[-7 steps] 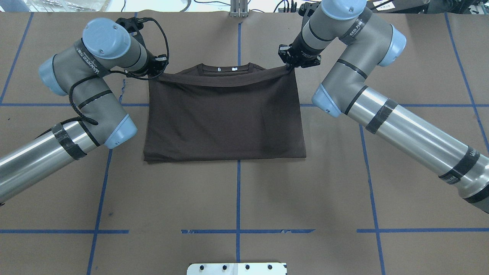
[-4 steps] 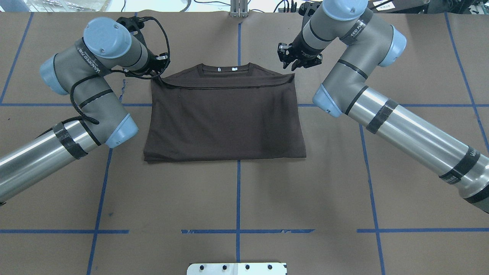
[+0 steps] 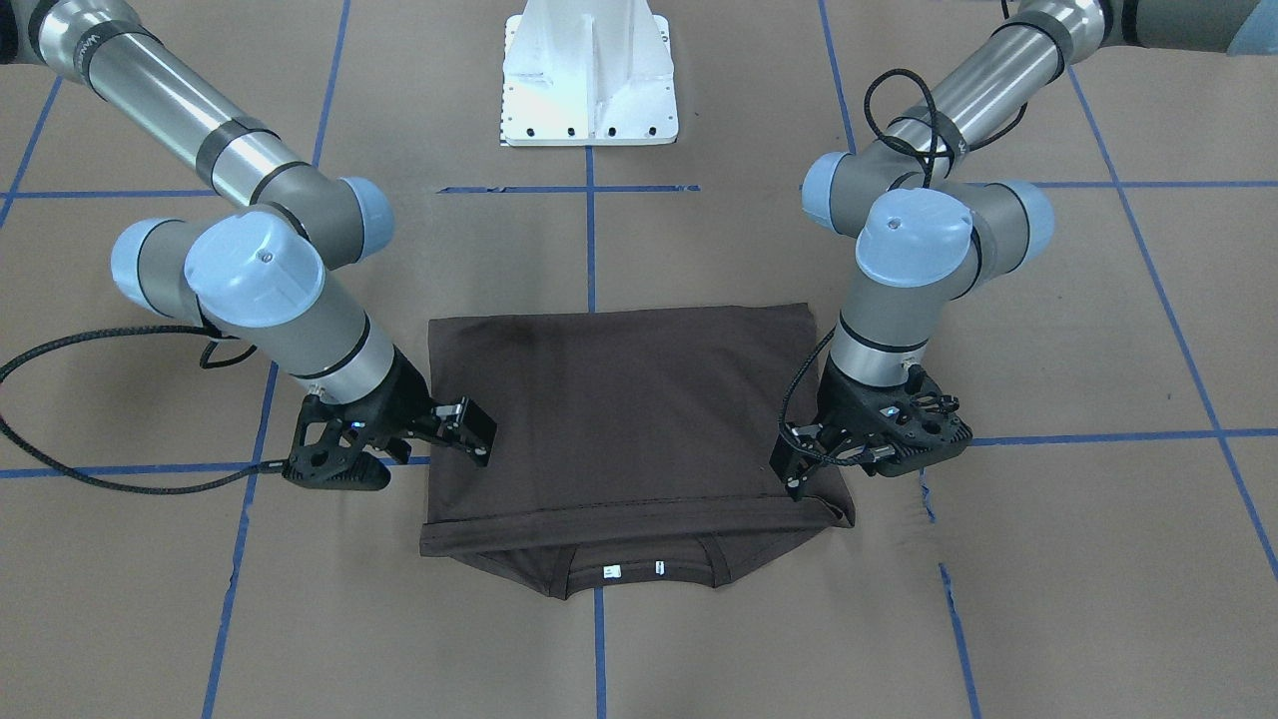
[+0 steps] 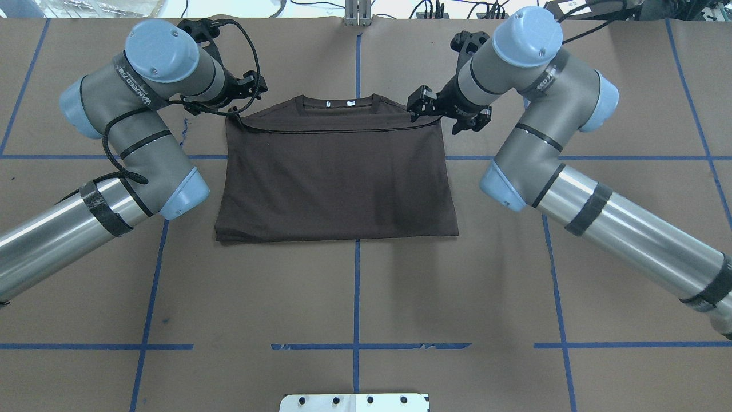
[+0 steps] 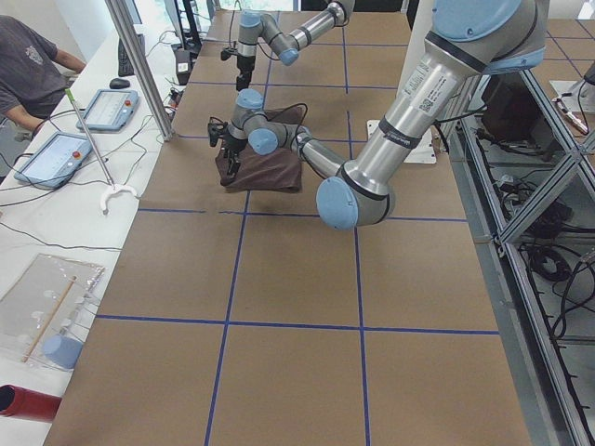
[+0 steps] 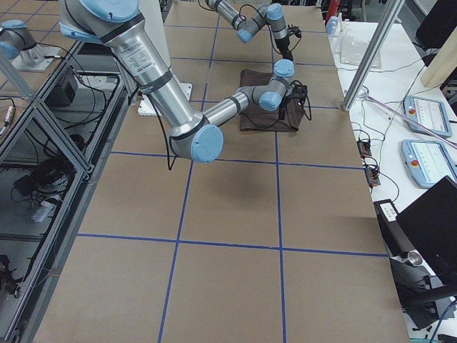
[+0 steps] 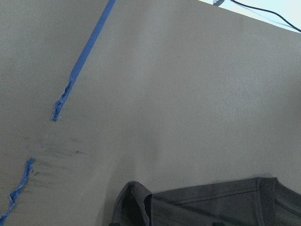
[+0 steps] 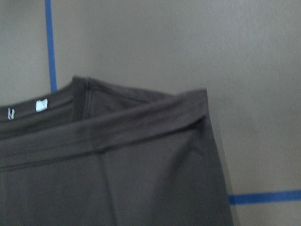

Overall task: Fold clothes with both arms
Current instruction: 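Grasp the folded shirt edge with the right gripper and drag it toward the robot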

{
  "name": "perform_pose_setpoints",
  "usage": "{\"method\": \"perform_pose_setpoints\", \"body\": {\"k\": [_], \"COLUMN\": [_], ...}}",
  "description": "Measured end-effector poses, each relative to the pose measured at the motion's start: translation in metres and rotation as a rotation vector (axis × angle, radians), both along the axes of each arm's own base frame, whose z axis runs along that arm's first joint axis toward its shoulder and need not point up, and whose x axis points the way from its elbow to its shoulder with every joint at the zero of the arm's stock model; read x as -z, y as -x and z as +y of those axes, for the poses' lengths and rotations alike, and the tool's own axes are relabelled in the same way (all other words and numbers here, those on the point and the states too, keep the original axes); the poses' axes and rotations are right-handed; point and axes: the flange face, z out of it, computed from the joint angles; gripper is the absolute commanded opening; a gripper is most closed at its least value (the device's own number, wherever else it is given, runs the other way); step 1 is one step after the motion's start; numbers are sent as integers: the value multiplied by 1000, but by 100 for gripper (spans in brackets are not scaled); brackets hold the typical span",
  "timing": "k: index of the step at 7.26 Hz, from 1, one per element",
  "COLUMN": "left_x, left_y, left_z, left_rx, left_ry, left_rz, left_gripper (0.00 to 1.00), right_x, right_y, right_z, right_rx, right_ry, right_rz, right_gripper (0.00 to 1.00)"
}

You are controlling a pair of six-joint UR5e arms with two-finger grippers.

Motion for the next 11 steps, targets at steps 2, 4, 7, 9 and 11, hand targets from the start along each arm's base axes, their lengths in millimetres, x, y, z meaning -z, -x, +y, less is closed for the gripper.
{"method": "perform_pose_setpoints", "body": {"k": [2, 4, 7, 9, 11], "left_x": [20, 31, 35, 37, 38], "left_y": [7, 10, 13, 14, 15], "left_z": [8, 13, 16, 18, 18], "left_rx": [3, 7, 14, 15, 16], "left_ry": [-14, -14, -12, -13, -13], "left_rz": [20, 28, 38, 43, 45], "left_gripper": [100, 100, 100, 100, 100], "right_x": [-33, -48, -52, -51, -48], "right_y": [14, 21, 29, 28, 19], "right_z": [72, 105, 120, 120, 114], "right_rx": [24, 56, 85, 98, 119], "right_ry": [5, 9, 14, 14, 30], "right_rz": [22, 34, 37, 32, 12], "right_gripper": [100, 85, 0, 0, 0]}}
